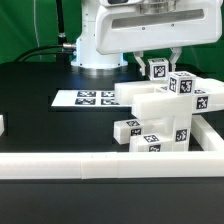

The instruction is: Assemble chair

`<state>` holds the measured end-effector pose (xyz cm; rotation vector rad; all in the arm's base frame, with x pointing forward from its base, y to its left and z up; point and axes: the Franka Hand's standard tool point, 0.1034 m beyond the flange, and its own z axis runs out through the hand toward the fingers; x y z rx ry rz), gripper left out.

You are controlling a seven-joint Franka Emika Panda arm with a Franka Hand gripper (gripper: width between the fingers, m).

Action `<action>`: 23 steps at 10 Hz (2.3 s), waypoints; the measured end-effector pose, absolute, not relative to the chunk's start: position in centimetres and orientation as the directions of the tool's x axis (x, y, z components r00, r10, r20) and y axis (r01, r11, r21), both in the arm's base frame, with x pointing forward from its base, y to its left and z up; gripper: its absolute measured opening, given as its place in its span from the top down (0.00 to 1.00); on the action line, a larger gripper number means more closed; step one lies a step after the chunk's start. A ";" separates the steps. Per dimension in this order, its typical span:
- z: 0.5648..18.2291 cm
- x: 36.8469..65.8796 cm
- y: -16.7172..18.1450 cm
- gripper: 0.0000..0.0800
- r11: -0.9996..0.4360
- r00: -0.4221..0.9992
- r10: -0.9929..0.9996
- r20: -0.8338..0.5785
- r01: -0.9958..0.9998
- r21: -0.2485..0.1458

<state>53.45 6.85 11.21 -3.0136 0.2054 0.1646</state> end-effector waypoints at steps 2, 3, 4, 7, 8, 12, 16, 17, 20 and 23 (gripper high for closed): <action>11.2 53.5 6.9 0.67 -0.955 0.954 -0.270 -0.130 -0.283 -0.091; 11.2 53.5 6.9 0.67 -0.934 0.932 -0.335 -0.136 -0.347 -0.082; 11.2 53.5 6.9 0.67 -0.903 0.900 -0.412 -0.141 -0.424 -0.071; 11.2 53.4 7.4 0.67 -0.737 0.733 -0.665 -0.145 -0.675 -0.030; 11.2 53.4 7.6 0.67 -0.688 0.683 -0.715 -0.147 -0.725 -0.019; 11.2 53.5 7.6 0.64 -0.651 0.646 -0.749 -0.146 -0.759 -0.015; 11.2 53.7 7.4 0.21 -0.820 0.818 -0.560 -0.135 -0.570 -0.052; 11.2 53.7 7.4 0.21 -0.848 0.846 -0.517 -0.132 -0.527 -0.058; 11.0 53.9 6.9 0.19 -0.974 0.976 -0.192 -0.106 -0.202 -0.100; 11.0 53.9 6.9 0.19 -0.992 0.995 0.068 -0.078 0.059 -0.111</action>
Offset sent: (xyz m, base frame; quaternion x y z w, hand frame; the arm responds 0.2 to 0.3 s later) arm 0.0000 0.0000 0.0000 0.0000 0.0000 0.1938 0.9810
